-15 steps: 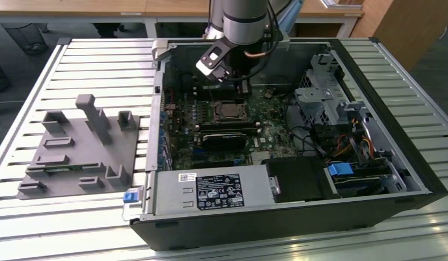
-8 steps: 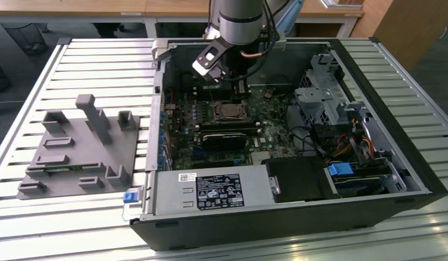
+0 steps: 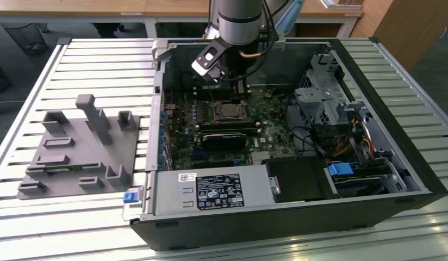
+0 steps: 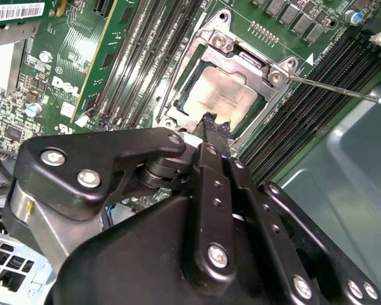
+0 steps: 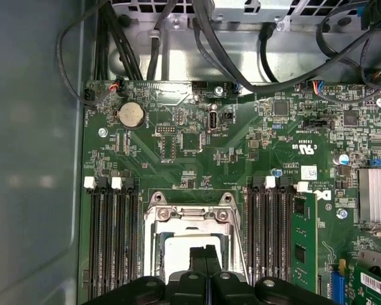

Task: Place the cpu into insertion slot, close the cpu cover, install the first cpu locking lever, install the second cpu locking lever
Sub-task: 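Install the first cpu locking lever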

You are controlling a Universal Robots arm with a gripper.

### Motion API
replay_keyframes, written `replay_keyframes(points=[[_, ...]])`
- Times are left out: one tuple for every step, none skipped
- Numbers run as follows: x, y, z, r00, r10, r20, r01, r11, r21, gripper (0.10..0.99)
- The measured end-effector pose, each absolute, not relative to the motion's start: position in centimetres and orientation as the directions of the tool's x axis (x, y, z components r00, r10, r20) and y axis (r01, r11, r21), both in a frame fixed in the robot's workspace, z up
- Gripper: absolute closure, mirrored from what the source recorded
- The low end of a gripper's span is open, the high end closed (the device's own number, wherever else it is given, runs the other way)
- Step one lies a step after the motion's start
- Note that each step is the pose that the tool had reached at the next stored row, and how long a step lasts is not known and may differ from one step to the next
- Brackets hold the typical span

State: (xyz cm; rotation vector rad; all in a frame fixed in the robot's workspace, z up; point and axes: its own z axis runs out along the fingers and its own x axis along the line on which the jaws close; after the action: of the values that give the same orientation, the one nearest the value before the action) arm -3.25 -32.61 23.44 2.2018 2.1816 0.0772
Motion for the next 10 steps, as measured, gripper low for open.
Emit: replay_keyframes(points=[[-3.28,-32.61,23.41,0.009,1.000,0.007,0.998,-0.009,0.064,0.980],[-3.31,-32.61,23.39,0.009,1.000,0.006,0.998,-0.009,0.064,0.980],[-3.33,-32.60,23.38,0.009,1.000,0.007,0.998,-0.009,0.064,0.980],[-3.35,-32.60,23.38,0.009,1.000,0.007,0.998,-0.010,0.064,0.980],[-3.36,-32.60,23.38,0.009,1.000,0.007,0.998,-0.009,0.064,0.980],[-3.36,-32.60,23.38,0.009,1.000,0.007,0.998,-0.009,0.064,0.980],[-3.37,-32.60,23.38,0.009,1.000,0.007,0.998,-0.009,0.064,0.980],[-3.38,-32.61,23.38,0.009,1.000,0.007,0.998,-0.009,0.064,0.980],[-3.38,-32.61,23.38,0.009,1.000,0.007,0.998,-0.009,0.064,0.980],[-3.38,-32.61,23.38,0.009,1.000,0.007,0.998,-0.009,0.064,0.980]])
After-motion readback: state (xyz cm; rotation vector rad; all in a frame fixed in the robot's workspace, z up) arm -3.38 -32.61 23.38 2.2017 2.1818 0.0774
